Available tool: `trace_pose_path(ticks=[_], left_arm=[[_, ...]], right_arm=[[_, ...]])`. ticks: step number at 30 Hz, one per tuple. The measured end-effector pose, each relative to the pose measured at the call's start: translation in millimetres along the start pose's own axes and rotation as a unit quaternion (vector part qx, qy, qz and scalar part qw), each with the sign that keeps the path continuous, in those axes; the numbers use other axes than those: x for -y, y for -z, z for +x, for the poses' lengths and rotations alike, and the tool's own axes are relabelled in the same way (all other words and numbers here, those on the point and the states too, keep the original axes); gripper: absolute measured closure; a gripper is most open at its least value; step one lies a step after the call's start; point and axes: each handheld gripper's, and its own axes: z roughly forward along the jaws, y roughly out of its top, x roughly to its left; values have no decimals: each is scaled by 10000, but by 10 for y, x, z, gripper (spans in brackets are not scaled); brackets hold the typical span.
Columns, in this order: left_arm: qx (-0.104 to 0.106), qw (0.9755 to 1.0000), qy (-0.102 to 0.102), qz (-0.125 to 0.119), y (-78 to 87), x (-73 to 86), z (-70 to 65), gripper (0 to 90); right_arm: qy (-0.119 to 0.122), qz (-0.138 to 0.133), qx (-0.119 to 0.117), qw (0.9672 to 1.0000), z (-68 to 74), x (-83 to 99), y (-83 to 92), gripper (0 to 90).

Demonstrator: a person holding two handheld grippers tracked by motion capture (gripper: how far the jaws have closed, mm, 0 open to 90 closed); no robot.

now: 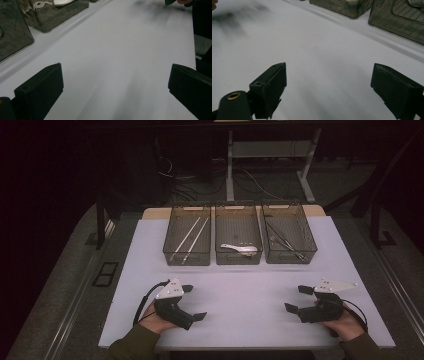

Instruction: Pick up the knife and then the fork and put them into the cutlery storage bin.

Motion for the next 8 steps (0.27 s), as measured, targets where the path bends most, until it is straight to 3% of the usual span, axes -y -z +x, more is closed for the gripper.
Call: trace_pose_path(ticks=[8], left_arm=[[-1,10000,0,-1,0,0,2,0]], right_arm=[[53,42,-6,10000,11,-1,-2,131]])
